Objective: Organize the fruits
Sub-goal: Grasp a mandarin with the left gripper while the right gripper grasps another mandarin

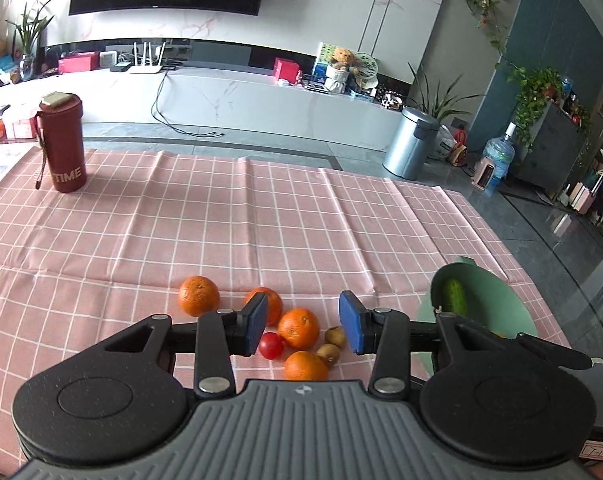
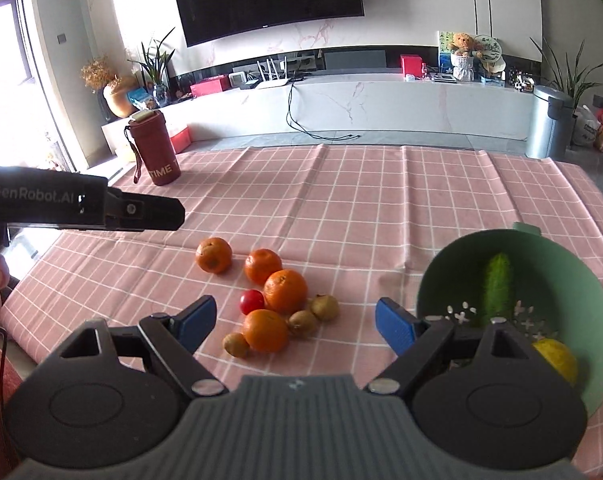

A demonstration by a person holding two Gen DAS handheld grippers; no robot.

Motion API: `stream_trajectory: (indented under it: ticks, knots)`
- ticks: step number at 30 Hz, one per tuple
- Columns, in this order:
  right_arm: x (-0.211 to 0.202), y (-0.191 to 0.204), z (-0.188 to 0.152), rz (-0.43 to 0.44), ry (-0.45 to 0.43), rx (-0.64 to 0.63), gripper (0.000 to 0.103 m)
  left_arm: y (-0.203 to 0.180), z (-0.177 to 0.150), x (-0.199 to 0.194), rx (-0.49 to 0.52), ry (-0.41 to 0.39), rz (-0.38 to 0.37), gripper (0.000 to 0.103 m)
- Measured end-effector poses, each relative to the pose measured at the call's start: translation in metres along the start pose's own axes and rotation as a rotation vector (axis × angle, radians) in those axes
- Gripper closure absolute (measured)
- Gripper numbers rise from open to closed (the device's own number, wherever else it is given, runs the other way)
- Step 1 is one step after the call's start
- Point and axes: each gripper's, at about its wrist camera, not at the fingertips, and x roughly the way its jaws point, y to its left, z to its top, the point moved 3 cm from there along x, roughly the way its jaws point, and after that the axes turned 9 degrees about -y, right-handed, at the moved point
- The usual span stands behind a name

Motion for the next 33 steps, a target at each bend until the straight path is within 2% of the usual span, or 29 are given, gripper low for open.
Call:
stream_trajectory:
  ticks: [4,7,11,17,24,33]
  knots:
    - [0.014,0.012,-0.008,0.003,-0.003,0.017,0.021,0.024,-0.008,0.006,-0.028,0.006,0.027,0.054]
    - [0.027,0.015,-0.013,-0.006,0.013,0.009,0.031,0.036,-0.015,0.013,-0.037,0.017,0.039,0.054]
    - [0.045,0.014,-0.011,-0.006,0.039,0.007,0.035,0.050,-0.017,0.027,-0.048,0.045,0.056,0.054]
    - [0.081,0.020,0.001,0.021,0.059,-0.038,0.041,0.066,-0.020,0.055,-0.024,0.073,0.098,0.054]
    - [0.130,0.028,0.006,0.069,0.088,-0.126,0.050,0.089,-0.034,0.089,-0.104,0.116,0.098,0.054]
    - [0.168,0.035,0.000,0.108,0.115,-0.225,0.051,0.107,-0.038,0.117,-0.186,0.137,0.100,0.050]
